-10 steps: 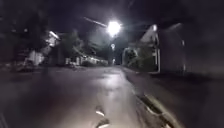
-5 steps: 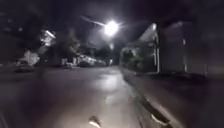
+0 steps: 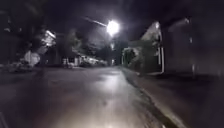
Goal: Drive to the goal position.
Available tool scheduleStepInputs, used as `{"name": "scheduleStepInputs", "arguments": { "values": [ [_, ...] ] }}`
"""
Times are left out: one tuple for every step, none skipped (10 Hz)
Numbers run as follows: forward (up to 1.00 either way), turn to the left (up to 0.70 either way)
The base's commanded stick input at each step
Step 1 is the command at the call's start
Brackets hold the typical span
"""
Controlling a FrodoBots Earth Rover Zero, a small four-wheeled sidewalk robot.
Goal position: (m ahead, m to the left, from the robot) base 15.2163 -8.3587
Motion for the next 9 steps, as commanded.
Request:
{"name": "scheduleStepInputs", "arguments": {
  "values": [
    [0.5, 0.0],
    [0.5, 0.0],
    [0.5, 0.0],
    [0.5, 0.0],
    [0.5, 0.0],
    [0.5, 0.0],
    [0.5, 0.0],
    [0.5, 0.0],
    [0.5, 0.0]
  ]
}}
